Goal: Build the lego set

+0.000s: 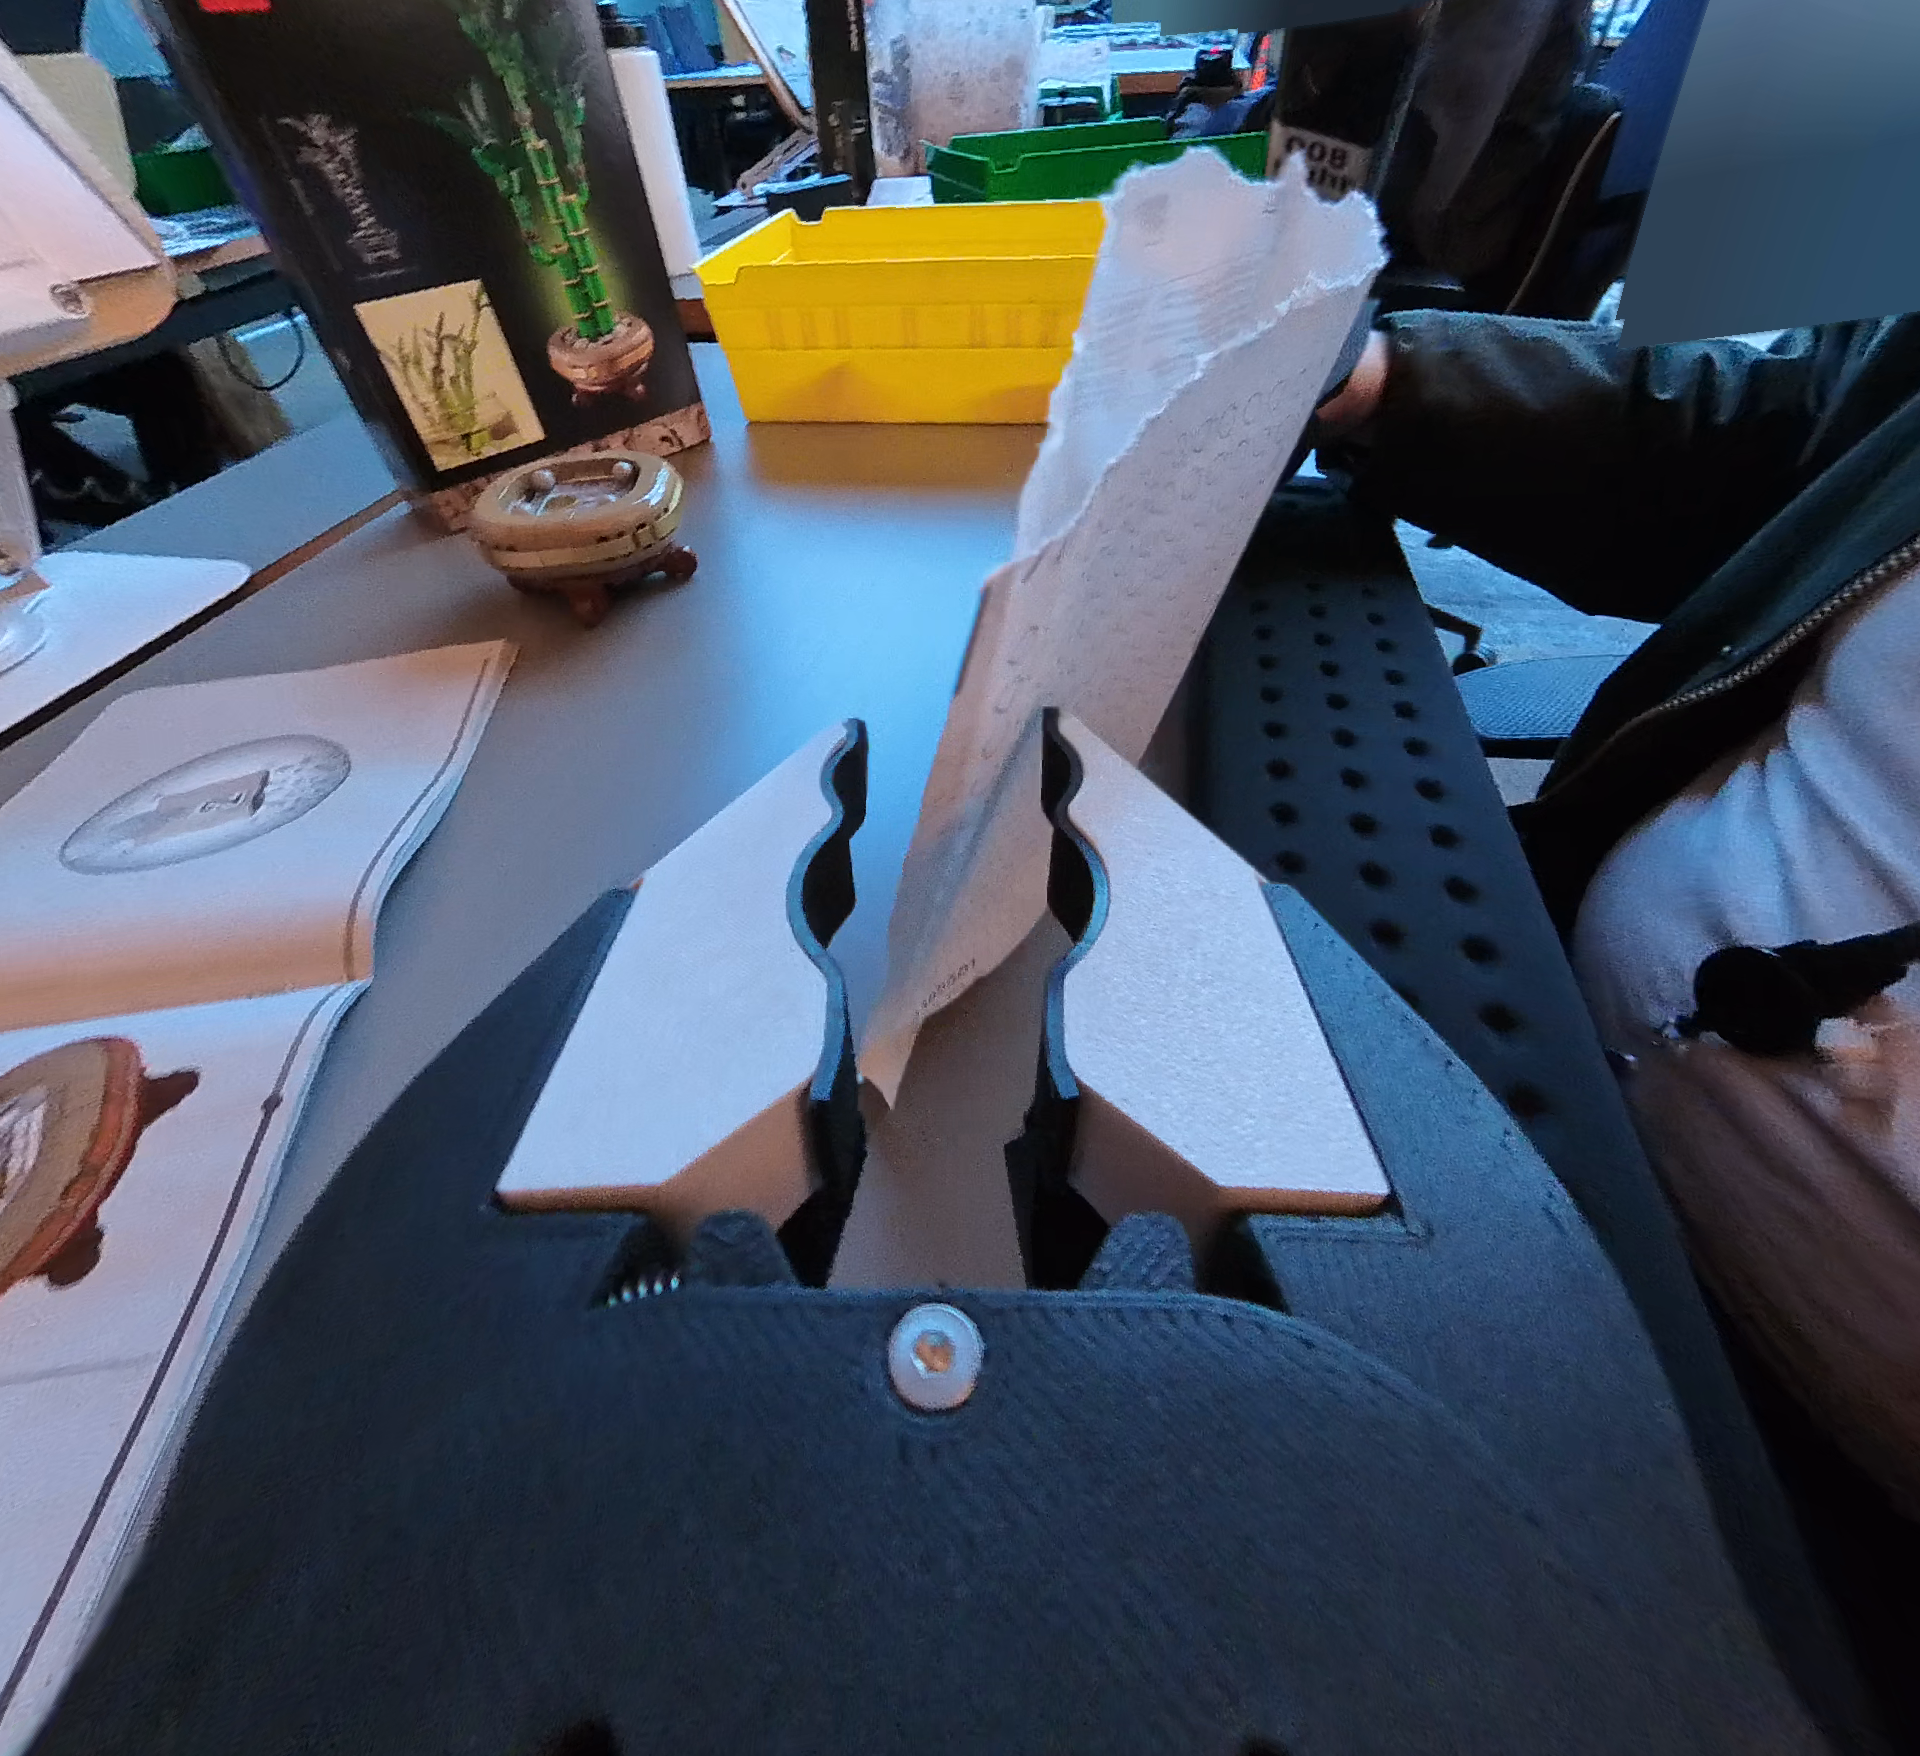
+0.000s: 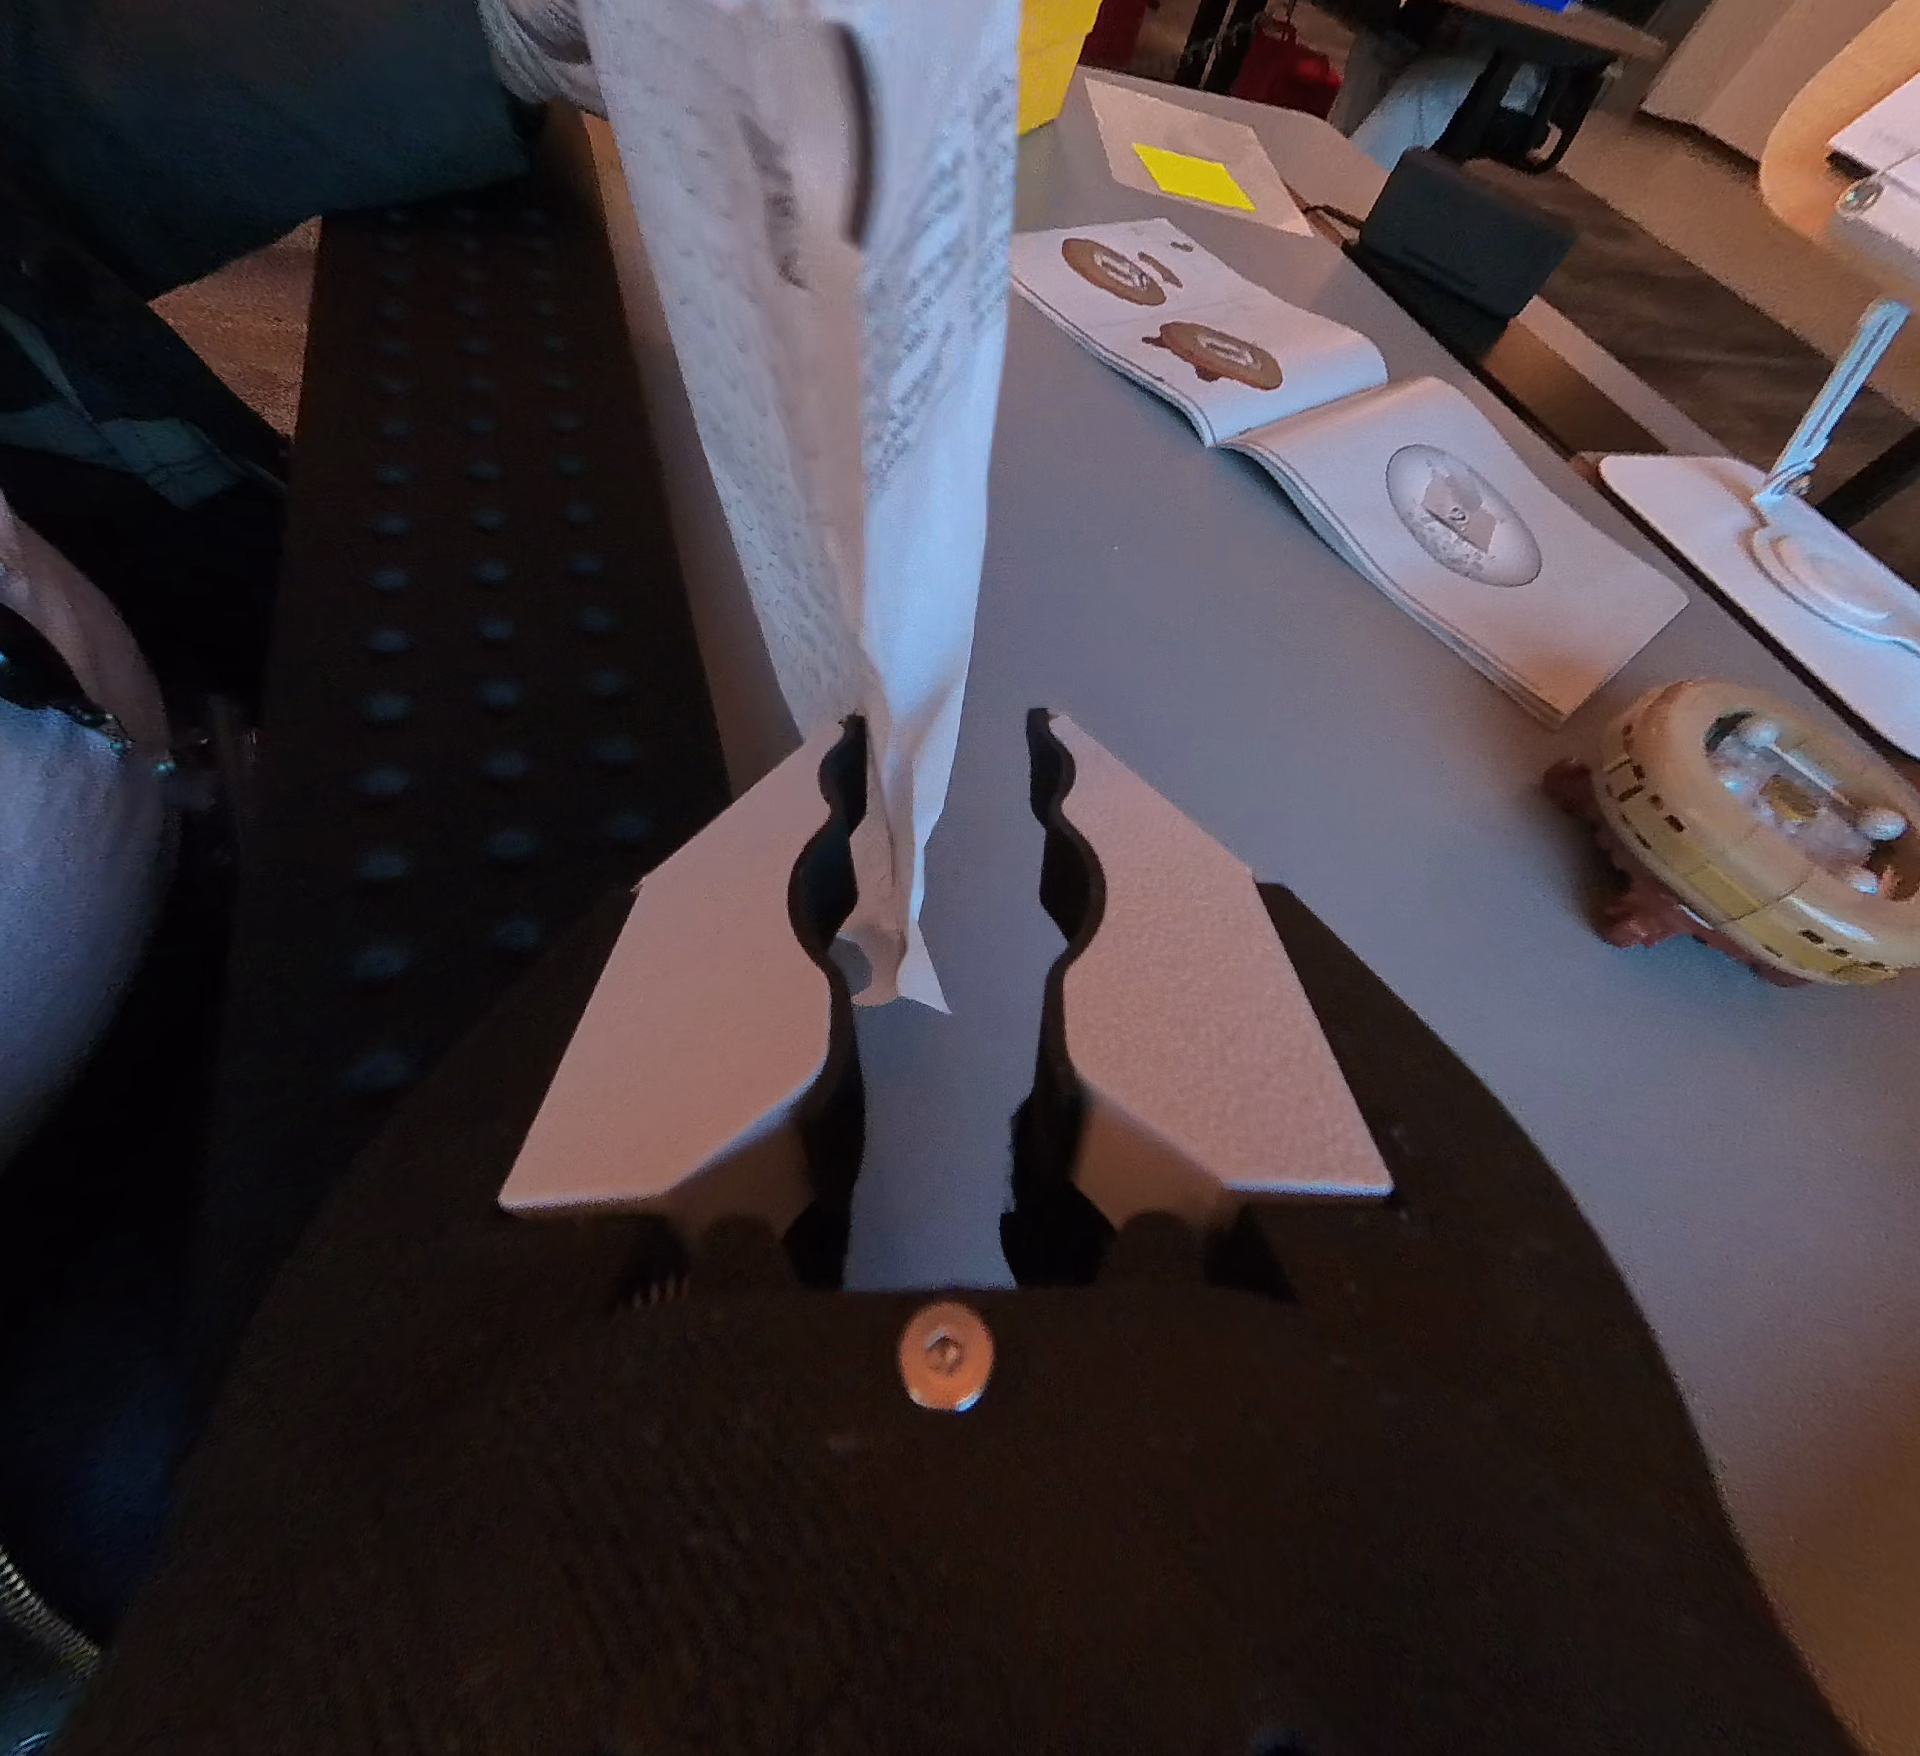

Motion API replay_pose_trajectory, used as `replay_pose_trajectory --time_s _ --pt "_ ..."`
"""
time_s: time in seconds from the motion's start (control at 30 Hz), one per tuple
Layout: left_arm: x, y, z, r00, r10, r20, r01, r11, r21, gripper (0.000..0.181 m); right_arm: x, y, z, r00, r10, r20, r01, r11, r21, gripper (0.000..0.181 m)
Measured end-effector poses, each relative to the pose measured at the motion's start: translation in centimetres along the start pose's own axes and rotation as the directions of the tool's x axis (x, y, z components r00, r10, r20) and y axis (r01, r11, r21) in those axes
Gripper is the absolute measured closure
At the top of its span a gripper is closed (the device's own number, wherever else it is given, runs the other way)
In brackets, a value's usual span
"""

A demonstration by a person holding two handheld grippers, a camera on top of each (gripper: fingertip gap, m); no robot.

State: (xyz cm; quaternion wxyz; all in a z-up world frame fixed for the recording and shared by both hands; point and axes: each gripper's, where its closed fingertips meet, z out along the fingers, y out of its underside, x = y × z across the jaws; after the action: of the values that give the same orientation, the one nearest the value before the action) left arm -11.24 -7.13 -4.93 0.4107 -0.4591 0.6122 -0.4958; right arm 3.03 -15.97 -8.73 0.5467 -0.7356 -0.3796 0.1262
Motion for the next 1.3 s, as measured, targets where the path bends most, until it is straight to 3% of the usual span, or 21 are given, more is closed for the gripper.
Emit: replay_pose_trajectory --time_s 0.17,0.3,0.47,0.67,0.9,1.0,1.13,1.23,1.3 --pt "0.0 -0.4 -1.6 0.999 -0.027 0.033 0.025 0.999 0.042 0.167 0.1 0.2 0.3 0.998 0.059 0.024 -0.059 0.998 -0.005 0.15" --pt "0.5 -0.7 -2.4 0.999 -0.032 0.02 0.031 0.999 0.043 0.181 0.0 -0.5 0.2 0.996 0.078 0.044 -0.08 0.996 0.029 0.166" --pt "1.0 -1.4 -3.7 0.998 -0.054 0.024 0.052 0.997 0.06 0.181 -0.4 -1.8 1.1 0.993 0.08 0.087 -0.085 0.995 0.054 0.18" --pt "1.5 -1.1 -7.2 0.99 -0.025 0.136 0.02 0.999 0.038 0.181 -2.2 -4.5 5.3 0.974 -0.015 0.228 0.006 0.999 0.04 0.181" --pt "3.2 -0.6 -13.9 0.939 0.107 0.327 -0.143 0.986 0.089 0.181 -4.8 -6.7 10.6 0.924 -0.234 0.301 0.217 0.972 0.089 0.181" --pt "3.0 0.5 -15.7 0.938 -0.007 0.348 -0.035 0.993 0.115 0.181 -5.8 -6.8 12.5 0.92 -0.194 0.34 0.179 0.981 0.076 0.18" --pt "2.3 1.4 -16.4 0.933 -0.127 0.337 0.078 0.985 0.153 0.181 -6.3 -7.3 14.3 0.912 -0.029 0.408 0.018 0.999 0.031 0.157" --pt "1.9 1.6 -16.6 0.929 -0.188 0.319 0.141 0.976 0.167 0.18 -5.8 -8.0 15.0 0.911 -0.011 0.411 -0.002 1.0 0.029 0.173" --pt "1.3 1.8 -17.2 0.912 -0.234 0.338 0.188 0.968 0.165 0.167 -5.2 -8.3 15.2 0.92 -0.056 0.388 0.039 0.998 0.05 0.177"
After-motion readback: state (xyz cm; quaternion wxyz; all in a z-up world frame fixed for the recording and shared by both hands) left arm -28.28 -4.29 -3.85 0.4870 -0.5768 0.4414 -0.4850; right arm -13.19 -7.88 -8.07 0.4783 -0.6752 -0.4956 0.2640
